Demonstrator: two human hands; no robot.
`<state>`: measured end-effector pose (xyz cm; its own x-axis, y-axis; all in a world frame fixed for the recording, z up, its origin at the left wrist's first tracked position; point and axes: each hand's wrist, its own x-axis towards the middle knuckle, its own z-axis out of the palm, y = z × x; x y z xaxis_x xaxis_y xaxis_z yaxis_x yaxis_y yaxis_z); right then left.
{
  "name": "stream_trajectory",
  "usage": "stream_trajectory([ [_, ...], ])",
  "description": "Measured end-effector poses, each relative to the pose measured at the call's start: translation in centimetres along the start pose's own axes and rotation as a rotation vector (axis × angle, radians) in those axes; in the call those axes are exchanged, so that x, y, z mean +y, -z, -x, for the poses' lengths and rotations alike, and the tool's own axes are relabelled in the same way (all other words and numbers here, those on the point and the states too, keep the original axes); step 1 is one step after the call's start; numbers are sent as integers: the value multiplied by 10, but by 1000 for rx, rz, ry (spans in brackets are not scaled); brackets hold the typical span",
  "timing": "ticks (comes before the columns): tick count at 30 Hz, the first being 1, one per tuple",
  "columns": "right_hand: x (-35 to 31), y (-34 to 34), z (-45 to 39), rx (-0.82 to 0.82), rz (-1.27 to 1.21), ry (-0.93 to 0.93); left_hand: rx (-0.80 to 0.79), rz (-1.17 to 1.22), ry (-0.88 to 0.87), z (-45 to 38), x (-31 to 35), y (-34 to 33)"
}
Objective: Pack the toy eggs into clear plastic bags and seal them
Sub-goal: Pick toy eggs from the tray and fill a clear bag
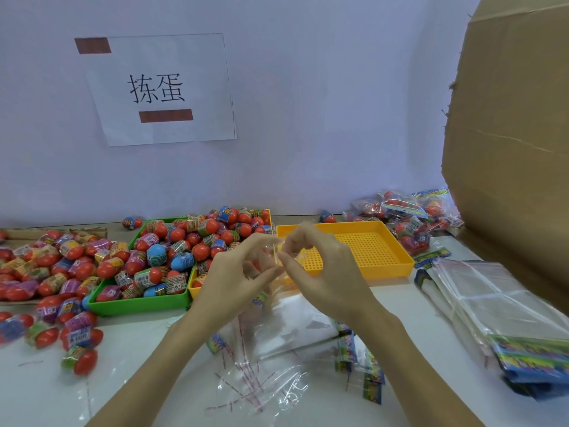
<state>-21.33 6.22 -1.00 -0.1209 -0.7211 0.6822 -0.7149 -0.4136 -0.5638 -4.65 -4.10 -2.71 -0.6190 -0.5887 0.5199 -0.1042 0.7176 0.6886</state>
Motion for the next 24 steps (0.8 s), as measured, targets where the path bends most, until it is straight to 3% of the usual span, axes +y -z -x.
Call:
stream_trajectory([
  [3,-3,-1,0,-81,-157,-125,24,0,21,0,1,5],
  [8,0,2,-2,-65,-165,-221,-53,12,28,-1,0,12],
  [12,-1,10,-2,-70,-242,-210,-55,-8,1,-4,2,15],
  [18,-1,9,2,-183,-139,-222,122,-617,-296,-3,-3,26],
  [24,-14,-8,8,-201,32,-10,101,-620,-422,-5,4,10],
])
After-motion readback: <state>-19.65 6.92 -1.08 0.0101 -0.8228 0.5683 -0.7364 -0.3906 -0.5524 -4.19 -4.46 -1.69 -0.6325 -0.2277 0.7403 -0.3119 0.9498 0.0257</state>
